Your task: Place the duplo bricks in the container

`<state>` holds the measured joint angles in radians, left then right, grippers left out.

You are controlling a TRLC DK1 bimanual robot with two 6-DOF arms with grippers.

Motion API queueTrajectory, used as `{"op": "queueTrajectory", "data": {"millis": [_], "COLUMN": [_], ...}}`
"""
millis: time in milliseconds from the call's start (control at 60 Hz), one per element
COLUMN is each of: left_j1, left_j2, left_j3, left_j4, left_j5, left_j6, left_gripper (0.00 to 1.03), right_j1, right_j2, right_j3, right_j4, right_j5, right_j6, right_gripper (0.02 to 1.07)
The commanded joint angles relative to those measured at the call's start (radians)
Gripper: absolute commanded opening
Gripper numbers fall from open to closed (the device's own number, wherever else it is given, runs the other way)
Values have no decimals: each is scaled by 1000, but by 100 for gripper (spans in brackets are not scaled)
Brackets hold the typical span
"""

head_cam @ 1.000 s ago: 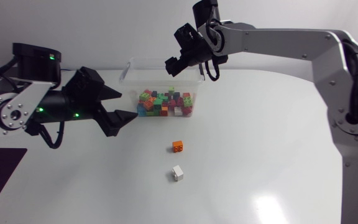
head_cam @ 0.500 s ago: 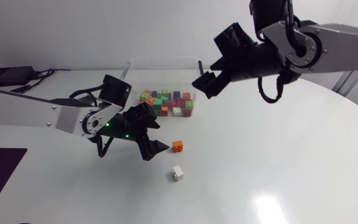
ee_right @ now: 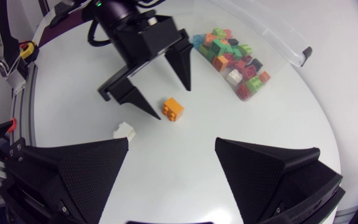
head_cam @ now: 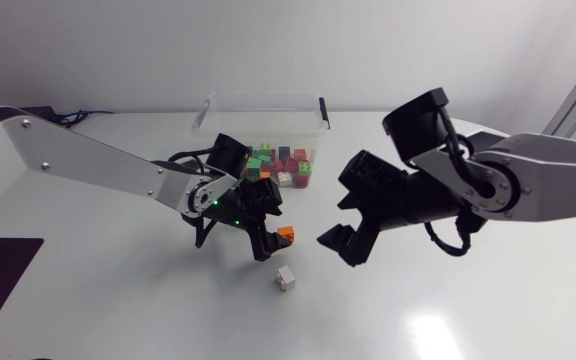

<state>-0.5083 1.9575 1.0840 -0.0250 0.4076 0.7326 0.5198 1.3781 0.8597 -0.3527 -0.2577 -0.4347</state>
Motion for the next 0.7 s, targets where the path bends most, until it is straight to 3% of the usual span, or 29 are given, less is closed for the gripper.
{"op": "queueTrajectory", "data": {"millis": [0,83,183,367,433,683], "left_j1": [-4,-4,-6,-1,7,113], "left_j2": [50,77,103,89,77,-117], "left_j3": [42,60,76,54,48,-84], "left_j4": [0,-1,-3,-32,-47,-75], "left_j5": [7,7,7,7,7,17], "left_j6": [30,31,31,70,83,125], "left_gripper": [84,67,35,32,31,31], "right_j1": [40,78,111,180,209,247], "right_j2": [4,24,64,157,214,369], "right_j3": [-39,-44,-48,-33,-8,117], "right_j4": [-15,-14,-12,1,-6,-43], "right_j5": [8,37,55,86,141,156], "right_j6": [2,25,47,108,137,229], "right_gripper": [102,102,102,102,102,96]}}
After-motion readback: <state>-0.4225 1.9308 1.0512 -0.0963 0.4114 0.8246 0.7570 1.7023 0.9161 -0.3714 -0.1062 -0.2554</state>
